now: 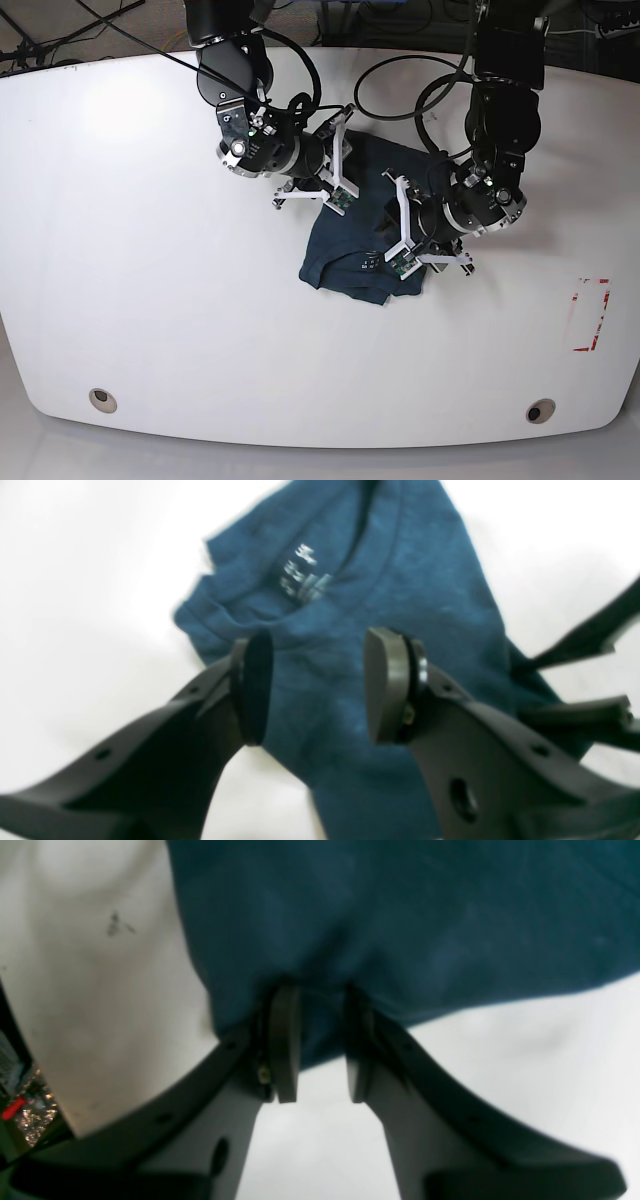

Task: Fold the T-shirt properly
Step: 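Carry the folded shirt with the left gripper onto the red-taped area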

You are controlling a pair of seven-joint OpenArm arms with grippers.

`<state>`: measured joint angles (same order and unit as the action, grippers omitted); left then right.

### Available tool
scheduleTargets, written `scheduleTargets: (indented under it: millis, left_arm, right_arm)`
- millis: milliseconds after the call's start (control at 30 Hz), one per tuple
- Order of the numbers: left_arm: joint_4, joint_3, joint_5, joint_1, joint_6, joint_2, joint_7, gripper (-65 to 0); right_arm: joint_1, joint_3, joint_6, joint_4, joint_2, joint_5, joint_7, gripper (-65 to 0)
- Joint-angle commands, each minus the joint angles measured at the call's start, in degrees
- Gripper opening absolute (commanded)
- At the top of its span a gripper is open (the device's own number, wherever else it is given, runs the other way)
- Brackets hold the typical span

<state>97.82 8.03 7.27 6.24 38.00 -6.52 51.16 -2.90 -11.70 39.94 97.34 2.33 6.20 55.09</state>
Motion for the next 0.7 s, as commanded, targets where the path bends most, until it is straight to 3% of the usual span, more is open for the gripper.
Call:
scheduleTargets:
  millis: [0,67,200,300,400,667]
  left_arm:
    - [0.5,-0.3,0.4,-0.3,-0.2,2.0,-1.4,-38.2]
    - [-0.8,-0.5,0.3,-1.4,-0.9,3.4,-1.5,-38.2]
    - [-6.5,-0.3,0.3,-1.5,-6.0,5.0,-1.6,-35.8]
    - [-11.2,-0.2,0.4,-1.5,-9.5,5.2,-1.8,-29.7]
    - [-14.1,-0.5,0.4,-1.7,-11.0,4.7,-3.3,-28.3]
    - [-17.4,-9.4,0.4,-1.8,-12.0,-1.9,-5.0,-28.3]
  right_arm:
    - [0.9,0.2,0.1,2.8,-1.5,0.6,-1.1,-51.0]
    - [0.7,0.1,0.1,4.9,-3.3,0.8,-1.1,-51.0]
    - [0.6,0.9,0.1,7.1,-5.5,0.7,-1.1,-51.2]
    - [0.6,4.0,0.1,8.8,-6.2,0.8,-1.1,-51.2]
    - [0.0,8.2,0.1,10.5,-6.4,0.8,-0.5,-51.2]
    - [0.1,17.8,0.1,12.9,-6.4,0.8,1.4,-51.2]
